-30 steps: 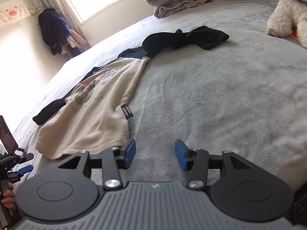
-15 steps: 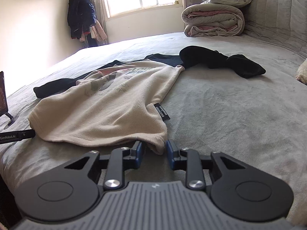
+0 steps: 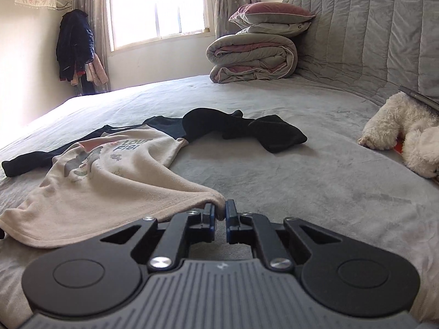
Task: Fold clothes
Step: 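Grasp the cream hem with the right gripper and pull it straight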
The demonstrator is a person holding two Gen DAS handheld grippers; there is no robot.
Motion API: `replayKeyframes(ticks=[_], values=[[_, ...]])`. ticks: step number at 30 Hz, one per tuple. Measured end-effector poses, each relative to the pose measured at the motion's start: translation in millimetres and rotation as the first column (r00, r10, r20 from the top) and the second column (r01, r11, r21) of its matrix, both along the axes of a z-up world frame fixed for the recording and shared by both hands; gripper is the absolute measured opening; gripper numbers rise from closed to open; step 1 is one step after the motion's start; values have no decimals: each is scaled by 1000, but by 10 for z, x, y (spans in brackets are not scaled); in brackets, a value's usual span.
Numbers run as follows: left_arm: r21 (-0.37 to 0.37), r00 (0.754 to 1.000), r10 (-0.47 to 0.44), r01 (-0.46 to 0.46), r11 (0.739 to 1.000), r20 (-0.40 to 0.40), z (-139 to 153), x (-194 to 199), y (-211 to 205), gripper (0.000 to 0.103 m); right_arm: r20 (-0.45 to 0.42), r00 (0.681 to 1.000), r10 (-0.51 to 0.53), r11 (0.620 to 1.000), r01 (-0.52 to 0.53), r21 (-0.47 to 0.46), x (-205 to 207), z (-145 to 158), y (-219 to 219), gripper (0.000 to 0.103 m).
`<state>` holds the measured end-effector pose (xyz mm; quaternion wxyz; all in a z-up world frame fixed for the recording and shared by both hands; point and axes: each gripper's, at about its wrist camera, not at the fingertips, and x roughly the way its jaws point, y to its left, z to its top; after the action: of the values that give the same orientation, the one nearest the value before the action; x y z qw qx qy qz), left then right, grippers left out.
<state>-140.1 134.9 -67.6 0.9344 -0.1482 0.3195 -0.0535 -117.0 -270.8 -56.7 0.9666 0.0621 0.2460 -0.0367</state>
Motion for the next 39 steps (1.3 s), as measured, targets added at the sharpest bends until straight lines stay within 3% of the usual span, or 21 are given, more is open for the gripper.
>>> replayKeyframes(ticks=[3, 5, 8, 10, 13, 15, 16, 18, 24, 28, 32, 39], values=[[-246, 999, 2, -14, 969, -48, -58, 40, 222, 62, -42, 999, -17, 1000, 17, 12, 80, -125, -57, 7], [-400, 997, -1, -31, 916, -80, -115, 75, 354, 61, -64, 998, -19, 999, 22, 33, 88, -202, -73, 7], [-576, 991, -12, -68, 814, -134, -252, 148, 449, 52, -65, 998, -14, 1000, 15, 11, 63, -240, -24, 7], [-645, 982, -17, -110, 756, -188, -349, 209, 427, 46, -64, 998, -6, 1000, 6, -7, 54, -234, -3, 8], [-690, 969, -25, -156, 707, -245, -427, 281, 336, 36, -64, 998, -3, 1000, 3, -4, 49, -237, -10, 8], [-711, 958, -29, -190, 677, -284, -481, 326, 273, 21, -64, 998, -3, 1000, 3, -1, 49, -239, -16, 8], [-710, 954, -14, -213, 671, -300, -500, 332, 246, 5, -64, 998, -1, 1000, 1, 0, 49, -236, -17, 8], [-681, 953, 47, -249, 689, -301, -468, 302, 198, 5, -63, 998, 3, 1000, -3, 3, 46, -221, -17, 8], [-478, 982, 166, -191, 857, -94, 125, 47, 42, 4, 7, 999, 35, 999, -35, -18, -81, -1, 14, 7], [-299, 983, 182, -162, 940, 39, 494, -159, -45, 4, 57, 994, 98, 992, -93, -91, -210, 197, 169, 7], [-199, 989, 149, -151, 968, -24, 459, -219, 30, 4, 64, 983, 172, 966, -155, -207, -347, 301, 331, 7], [-140, 977, 127, -152, 978, -173, -31, -119, 93, 4, -77, 971, 226, 943, -238, -233, -337, 56, 338, 7]])
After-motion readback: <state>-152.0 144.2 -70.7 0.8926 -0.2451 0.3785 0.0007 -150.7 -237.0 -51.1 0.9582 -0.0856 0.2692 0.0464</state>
